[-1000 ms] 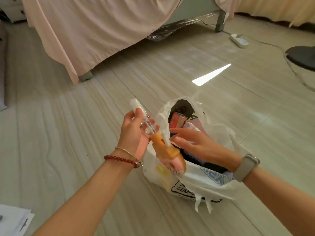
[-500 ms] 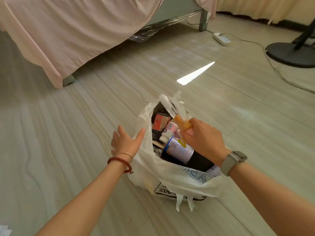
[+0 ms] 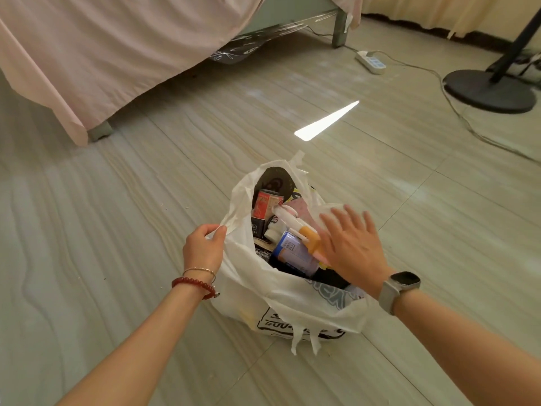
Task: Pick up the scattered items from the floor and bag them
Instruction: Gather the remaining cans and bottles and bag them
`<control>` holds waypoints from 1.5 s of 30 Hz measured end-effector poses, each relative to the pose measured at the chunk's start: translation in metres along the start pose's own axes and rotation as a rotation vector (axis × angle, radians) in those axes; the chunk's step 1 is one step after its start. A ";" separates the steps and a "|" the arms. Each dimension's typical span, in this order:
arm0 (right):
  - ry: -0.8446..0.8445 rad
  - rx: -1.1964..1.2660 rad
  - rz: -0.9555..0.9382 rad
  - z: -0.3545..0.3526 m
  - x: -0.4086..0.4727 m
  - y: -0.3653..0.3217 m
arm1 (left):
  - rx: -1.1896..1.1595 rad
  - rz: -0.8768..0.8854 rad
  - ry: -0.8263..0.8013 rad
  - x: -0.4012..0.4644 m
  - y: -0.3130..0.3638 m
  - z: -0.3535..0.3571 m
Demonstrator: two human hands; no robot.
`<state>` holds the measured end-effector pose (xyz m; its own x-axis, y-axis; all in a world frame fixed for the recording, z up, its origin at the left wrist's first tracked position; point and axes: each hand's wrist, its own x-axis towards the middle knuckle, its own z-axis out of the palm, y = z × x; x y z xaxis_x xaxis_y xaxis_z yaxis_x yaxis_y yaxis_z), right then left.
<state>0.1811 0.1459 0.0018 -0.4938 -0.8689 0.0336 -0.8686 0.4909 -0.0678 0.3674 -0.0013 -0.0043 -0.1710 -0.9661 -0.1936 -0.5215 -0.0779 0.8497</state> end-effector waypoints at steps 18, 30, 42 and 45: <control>0.307 -0.027 0.215 -0.040 0.015 -0.011 | 0.098 0.149 0.006 -0.005 0.014 -0.010; 0.097 0.253 -0.443 -0.054 0.005 -0.223 | 0.397 -0.001 0.180 -0.100 -0.087 -0.186; -0.496 0.220 -1.088 0.057 -0.148 -0.394 | 0.533 -0.467 0.272 -0.227 -0.262 -0.315; -0.577 0.194 -1.036 0.084 -0.177 -0.421 | 0.582 -0.523 0.130 -0.254 -0.321 -0.331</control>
<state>0.6381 0.0878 -0.0597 0.5703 -0.7697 -0.2869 -0.7963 -0.4323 -0.4231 0.8546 0.1874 -0.0656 0.2970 -0.8637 -0.4073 -0.8666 -0.4229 0.2649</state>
